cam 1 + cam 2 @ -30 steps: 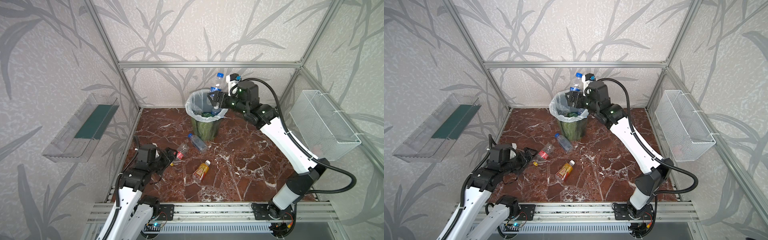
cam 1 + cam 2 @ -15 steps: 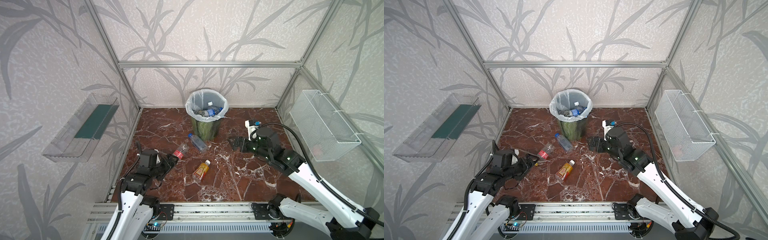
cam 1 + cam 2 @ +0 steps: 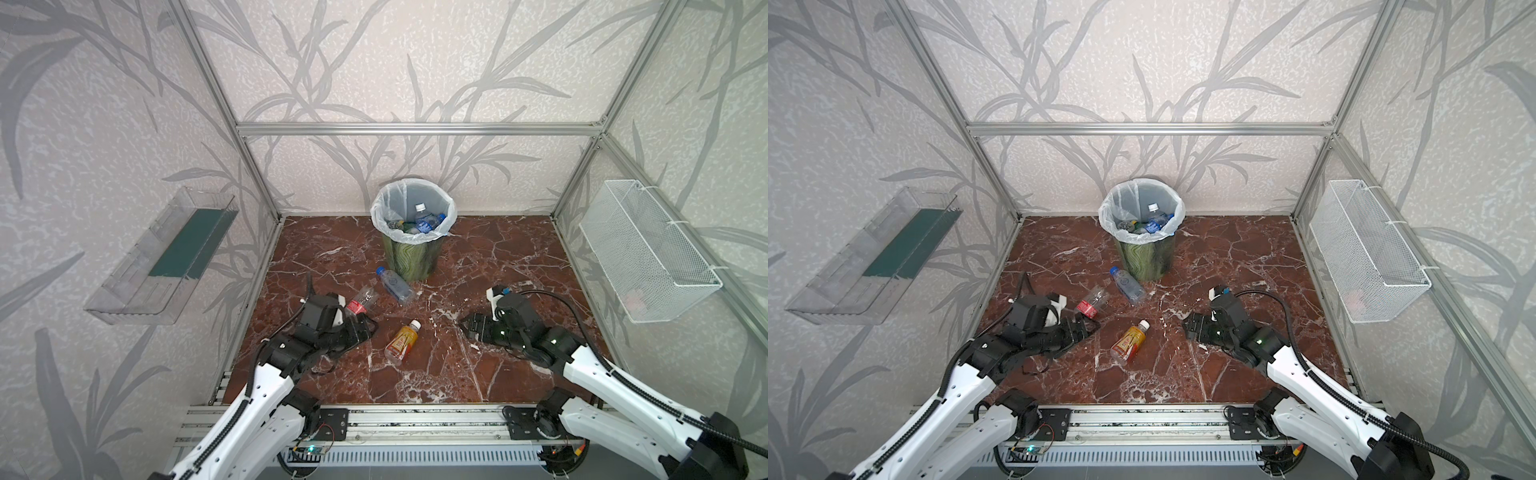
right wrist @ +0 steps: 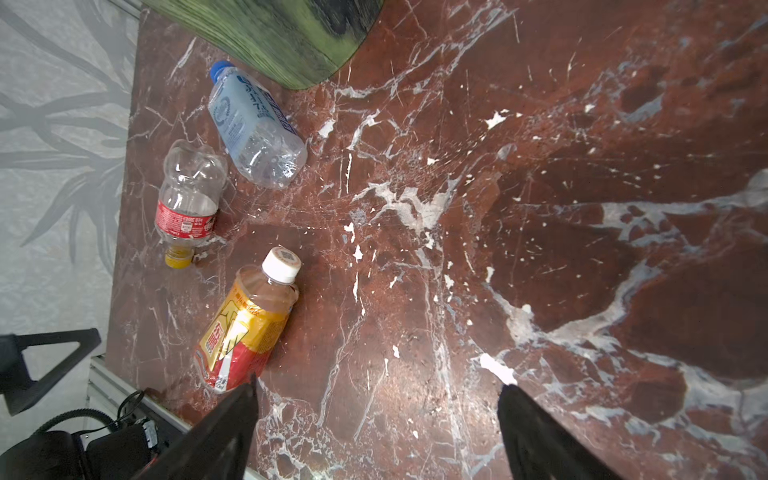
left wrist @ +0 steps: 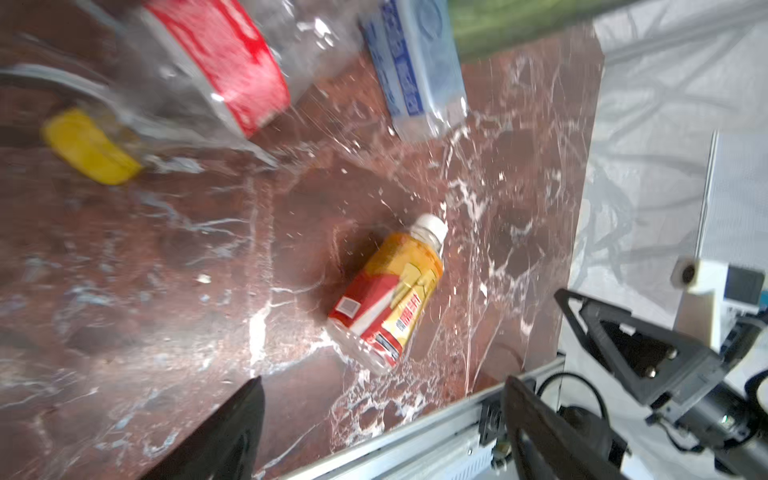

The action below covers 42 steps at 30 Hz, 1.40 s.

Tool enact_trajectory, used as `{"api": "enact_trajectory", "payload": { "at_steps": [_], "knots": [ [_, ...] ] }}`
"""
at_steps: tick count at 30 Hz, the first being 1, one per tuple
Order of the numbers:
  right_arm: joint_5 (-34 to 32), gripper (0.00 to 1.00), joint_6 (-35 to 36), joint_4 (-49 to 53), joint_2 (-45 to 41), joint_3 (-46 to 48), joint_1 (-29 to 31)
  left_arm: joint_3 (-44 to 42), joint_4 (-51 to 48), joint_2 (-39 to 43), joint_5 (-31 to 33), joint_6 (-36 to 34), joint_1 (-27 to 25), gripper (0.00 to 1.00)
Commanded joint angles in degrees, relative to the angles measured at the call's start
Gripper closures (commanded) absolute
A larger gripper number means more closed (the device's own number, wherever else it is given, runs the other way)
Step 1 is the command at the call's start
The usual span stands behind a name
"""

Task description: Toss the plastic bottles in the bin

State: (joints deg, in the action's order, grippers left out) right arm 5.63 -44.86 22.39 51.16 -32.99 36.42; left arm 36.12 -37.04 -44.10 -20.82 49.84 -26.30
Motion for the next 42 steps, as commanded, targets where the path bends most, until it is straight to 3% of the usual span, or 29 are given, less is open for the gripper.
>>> {"api": "enact_trajectory", "payload": {
  "at_steps": [1,11,18,29,42],
  "knots": [
    [1.52,0.10,-2.12,-2.20,-1.47,1.47,0.01,2.13,2.93,-3.71,5.28,-1.77,-3.86,0.11],
    [1.43,0.11,-3.62,-1.53,-4.09,3.79,0.19,8.94,2.52,-18.61,16.31,-7.13,-16.98,0.06],
    [0.92,0.11,-3.27,-0.47,-4.66,3.81,0.22,14.29,1.06,-29.50,20.42,-11.38,-23.01,0.05],
    [0.50,0.11,-3.04,0.14,-5.19,4.15,0.17,18.12,-0.07,-40.70,22.93,-14.07,-26.79,0.07],
    [0.27,0.13,-2.69,-0.12,-5.44,4.56,0.15,17.24,-0.76,-43.13,24.06,-12.69,-26.86,0.29]
  ]
}}
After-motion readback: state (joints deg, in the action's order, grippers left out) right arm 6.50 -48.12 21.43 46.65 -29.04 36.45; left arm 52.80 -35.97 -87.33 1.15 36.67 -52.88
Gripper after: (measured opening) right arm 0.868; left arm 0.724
